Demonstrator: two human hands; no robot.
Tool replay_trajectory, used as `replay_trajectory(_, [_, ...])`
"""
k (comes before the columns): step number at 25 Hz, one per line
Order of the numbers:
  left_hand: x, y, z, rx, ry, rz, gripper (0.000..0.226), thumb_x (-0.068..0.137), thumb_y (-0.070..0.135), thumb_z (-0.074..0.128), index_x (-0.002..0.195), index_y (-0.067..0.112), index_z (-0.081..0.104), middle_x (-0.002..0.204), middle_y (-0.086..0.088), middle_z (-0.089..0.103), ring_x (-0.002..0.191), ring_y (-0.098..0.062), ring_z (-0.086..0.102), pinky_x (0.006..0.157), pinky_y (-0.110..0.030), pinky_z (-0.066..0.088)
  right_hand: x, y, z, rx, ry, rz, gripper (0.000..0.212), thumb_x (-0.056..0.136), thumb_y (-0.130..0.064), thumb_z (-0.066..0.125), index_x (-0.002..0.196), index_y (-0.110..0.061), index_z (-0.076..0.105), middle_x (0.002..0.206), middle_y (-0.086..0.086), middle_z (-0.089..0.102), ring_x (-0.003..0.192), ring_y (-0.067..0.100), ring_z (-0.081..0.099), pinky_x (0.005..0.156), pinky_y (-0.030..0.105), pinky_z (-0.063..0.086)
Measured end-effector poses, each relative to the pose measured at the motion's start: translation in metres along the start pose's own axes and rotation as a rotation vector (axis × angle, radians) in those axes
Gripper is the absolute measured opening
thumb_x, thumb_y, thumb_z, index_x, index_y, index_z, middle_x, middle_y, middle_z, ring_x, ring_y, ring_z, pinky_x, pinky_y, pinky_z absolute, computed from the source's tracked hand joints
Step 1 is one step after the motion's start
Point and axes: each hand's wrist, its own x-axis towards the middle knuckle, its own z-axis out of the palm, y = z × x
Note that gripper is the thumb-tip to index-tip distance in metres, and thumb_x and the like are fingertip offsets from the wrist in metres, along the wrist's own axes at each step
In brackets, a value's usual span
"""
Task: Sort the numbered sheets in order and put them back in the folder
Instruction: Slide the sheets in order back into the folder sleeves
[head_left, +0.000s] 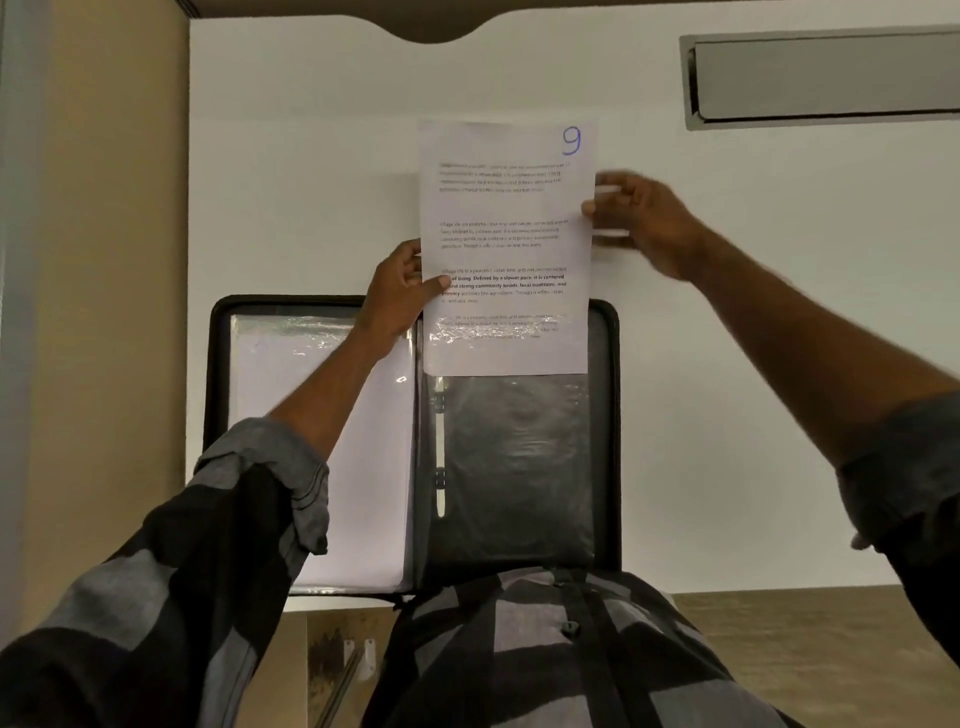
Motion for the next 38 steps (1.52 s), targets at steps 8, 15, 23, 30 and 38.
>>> replay_trajectory(8, [-0.02,0.001,0.0,0.008,-0.057,0.084,0.06,0.091,0.009,0.075,0.144,0.009,0.048,0.128,-0.002,0.066,0.112,-0.008,0.068,0.102,-0.032,0.055,0.071,-0.112,0.039,-1.048,-0.337,-0.206,0.037,0.098,-0.03,0.068,0.134,-0.023,0.062,0.126,-0.005,0.066,0.108,0.014,0.061,0.09,0.03,0.047])
replay_trajectory(15, [-0.067,-0.016,0.012,0.485,0.16,0.451,0.062,0.101,0.029,0.064,0.154,0.012,0.037,0.157,-0.007,0.04,0.143,-0.021,0.042,0.117,-0.037,0.041,0.083,-0.088,0.069,-1.141,-0.472,-0.115,0.017,0.098,-0.022,0.064,0.111,-0.013,0.07,0.111,0.01,0.073,0.094,0.027,0.066,0.093,0.044,0.053])
replay_trajectory(23, [-0.134,-0.068,0.051,0.867,-0.15,0.625,0.065,0.104,0.037,0.055,0.158,0.009,0.032,0.167,-0.009,0.026,0.157,-0.024,0.015,0.128,-0.049,0.017,0.07,-0.037,0.093,-0.909,-0.725,0.21,0.013,0.095,-0.015,0.071,0.101,-0.026,0.074,0.096,-0.004,0.078,0.085,0.014,0.075,0.082,0.031,0.059])
replay_trajectory(30, [-0.172,-0.092,0.066,0.999,-0.201,0.628,0.069,0.107,0.046,0.045,0.161,0.008,0.024,0.17,-0.009,0.016,0.158,-0.023,0.009,0.126,-0.051,0.018,0.041,-0.005,0.127,-0.848,-0.863,0.319,0.025,0.092,-0.009,0.072,0.117,-0.013,0.073,0.104,0.005,0.078,0.094,0.02,0.076,0.083,0.033,0.063])
replay_trajectory(38, [-0.207,-0.109,0.085,0.972,-0.227,0.584,0.076,0.106,0.059,0.034,0.162,0.01,0.018,0.171,-0.007,0.01,0.159,-0.022,0.003,0.127,-0.052,0.012,0.013,0.017,0.136,-0.913,-0.838,0.403,0.004,0.087,-0.015,0.079,0.087,-0.019,0.078,0.098,0.015,0.078,0.087,0.029,0.072,0.075,0.031,0.06])
